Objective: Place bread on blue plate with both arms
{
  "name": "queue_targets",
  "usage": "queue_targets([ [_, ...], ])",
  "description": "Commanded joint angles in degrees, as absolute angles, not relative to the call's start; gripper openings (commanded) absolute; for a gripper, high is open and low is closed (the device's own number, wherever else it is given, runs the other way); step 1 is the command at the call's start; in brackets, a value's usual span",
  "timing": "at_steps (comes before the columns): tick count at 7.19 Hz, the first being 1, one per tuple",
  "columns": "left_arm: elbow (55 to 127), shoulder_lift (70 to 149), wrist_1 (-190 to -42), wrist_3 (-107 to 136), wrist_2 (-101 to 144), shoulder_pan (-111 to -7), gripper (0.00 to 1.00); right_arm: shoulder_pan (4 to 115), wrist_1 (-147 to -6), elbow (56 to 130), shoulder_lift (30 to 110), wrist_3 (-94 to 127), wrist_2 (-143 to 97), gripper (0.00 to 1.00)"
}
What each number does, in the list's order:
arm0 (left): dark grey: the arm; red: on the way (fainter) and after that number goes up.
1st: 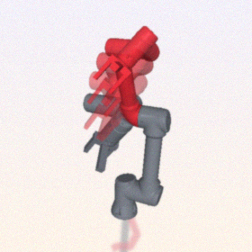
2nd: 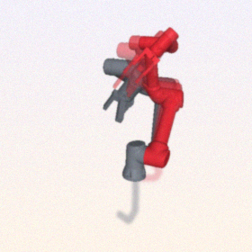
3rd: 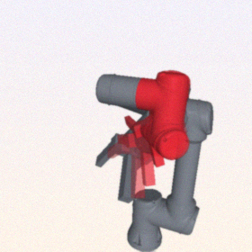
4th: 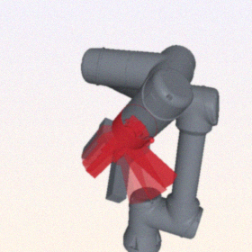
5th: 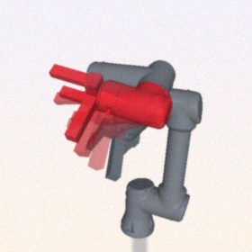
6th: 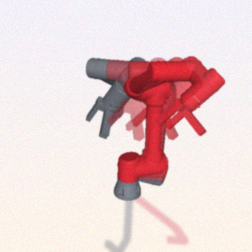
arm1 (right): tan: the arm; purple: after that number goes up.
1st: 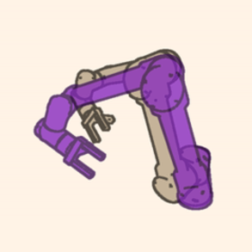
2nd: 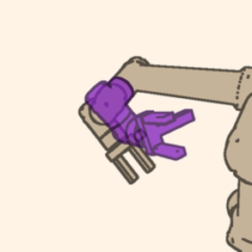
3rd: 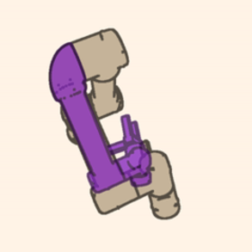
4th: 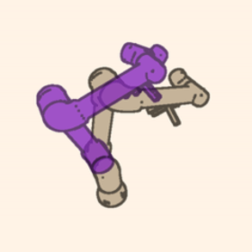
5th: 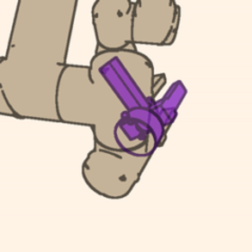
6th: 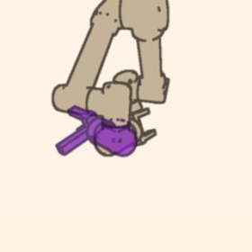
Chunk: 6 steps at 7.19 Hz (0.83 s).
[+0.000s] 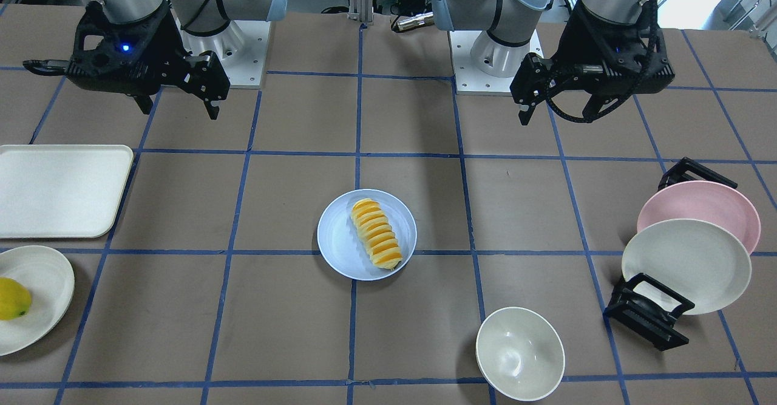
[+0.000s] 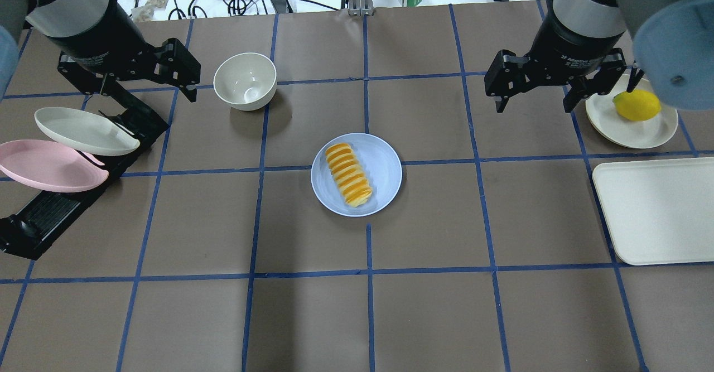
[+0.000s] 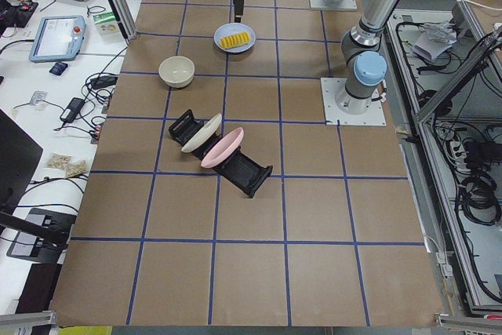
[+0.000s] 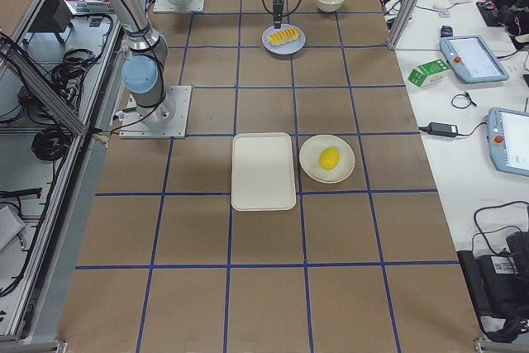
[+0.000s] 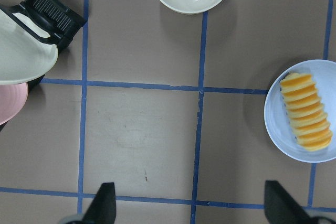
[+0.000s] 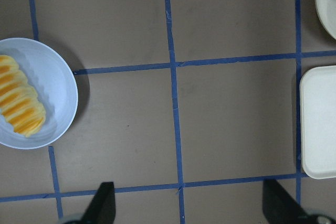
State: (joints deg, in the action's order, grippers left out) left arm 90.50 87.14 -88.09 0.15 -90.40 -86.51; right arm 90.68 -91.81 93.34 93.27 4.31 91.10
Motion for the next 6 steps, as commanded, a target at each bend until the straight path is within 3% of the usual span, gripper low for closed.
queue_targets([
  [1,90.5,87.3,-87.9,0.2,-90.1,-86.5,1.0,90.6,-91.8,93.3,93.4,4.3,91.1,1.0],
  [6,90.5,85.7,-88.1,0.2,-89.9,-86.4,1.0,90.7,-91.1,93.4,93.5,4.3,91.1,1.0],
])
